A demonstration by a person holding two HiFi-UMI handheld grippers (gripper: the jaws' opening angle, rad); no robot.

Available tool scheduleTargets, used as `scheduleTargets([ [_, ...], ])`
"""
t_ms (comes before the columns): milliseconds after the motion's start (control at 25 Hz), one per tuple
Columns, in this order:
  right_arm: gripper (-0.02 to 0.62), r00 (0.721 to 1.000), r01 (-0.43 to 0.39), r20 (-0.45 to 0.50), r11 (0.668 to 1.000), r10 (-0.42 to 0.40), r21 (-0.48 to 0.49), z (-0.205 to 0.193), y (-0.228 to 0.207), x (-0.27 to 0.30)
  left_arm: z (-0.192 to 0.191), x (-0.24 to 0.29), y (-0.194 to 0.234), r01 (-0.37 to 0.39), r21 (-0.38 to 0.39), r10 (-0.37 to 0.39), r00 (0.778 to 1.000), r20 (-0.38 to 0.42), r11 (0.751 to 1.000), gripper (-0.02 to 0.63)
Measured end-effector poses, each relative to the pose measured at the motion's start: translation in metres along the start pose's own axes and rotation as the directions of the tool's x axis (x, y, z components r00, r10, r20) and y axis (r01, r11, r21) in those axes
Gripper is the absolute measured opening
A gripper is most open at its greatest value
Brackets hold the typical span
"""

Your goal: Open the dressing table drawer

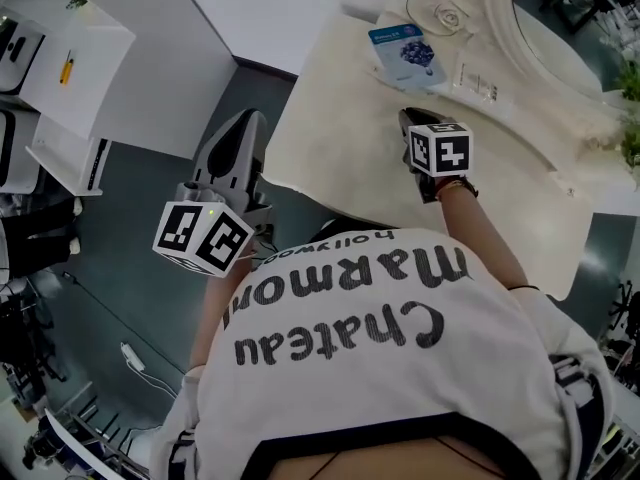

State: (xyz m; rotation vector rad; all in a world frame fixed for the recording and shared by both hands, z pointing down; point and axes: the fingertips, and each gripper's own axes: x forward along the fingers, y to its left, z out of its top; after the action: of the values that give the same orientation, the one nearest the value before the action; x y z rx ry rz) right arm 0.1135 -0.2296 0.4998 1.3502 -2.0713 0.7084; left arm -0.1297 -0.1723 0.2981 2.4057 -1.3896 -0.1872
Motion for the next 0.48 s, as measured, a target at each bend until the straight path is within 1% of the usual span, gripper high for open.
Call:
scheduleTargets([
  [120,0.044,1.0,0.008,-0.019,0.999,-0.008,0.049,-0.004,-0.005,0.008,-0.002,-0.005,0.013,-0.022,-0.021,0.022,1.0,0.005,1.0,0.023],
  [240,0.05,0.999,0.031,-0.007,0.998,-0.031,0.062,-0.003,-0.011,0.013,-0.007,-0.01,0.023,-0.036,-0.038,0.036,0.999,-0.004,0.999,0.023],
  [280,0.076,0.999,0.034,0.004,0.997,-0.034,0.063,-0.001,-0.011,0.015,-0.009,-0.012,0.025,-0.041,-0.042,0.041,0.999,-0.007,0.998,0.023],
  [320,0.152,0.999,0.032,0.016,0.997,-0.033,0.069,0.001,-0.011,0.016,-0.01,-0.014,0.029,-0.047,-0.046,0.047,0.999,-0.008,0.998,0.023],
  [360,0.189,0.999,0.03,0.027,0.996,-0.032,0.079,0.004,-0.011,0.018,-0.01,-0.016,0.032,-0.055,-0.048,0.054,0.998,-0.008,0.997,0.023],
  [480,0.192,0.997,0.045,0.053,0.993,-0.052,0.112,0.011,-0.013,0.023,-0.009,-0.025,0.042,-0.082,-0.049,0.082,0.997,-0.004,0.995,0.023],
])
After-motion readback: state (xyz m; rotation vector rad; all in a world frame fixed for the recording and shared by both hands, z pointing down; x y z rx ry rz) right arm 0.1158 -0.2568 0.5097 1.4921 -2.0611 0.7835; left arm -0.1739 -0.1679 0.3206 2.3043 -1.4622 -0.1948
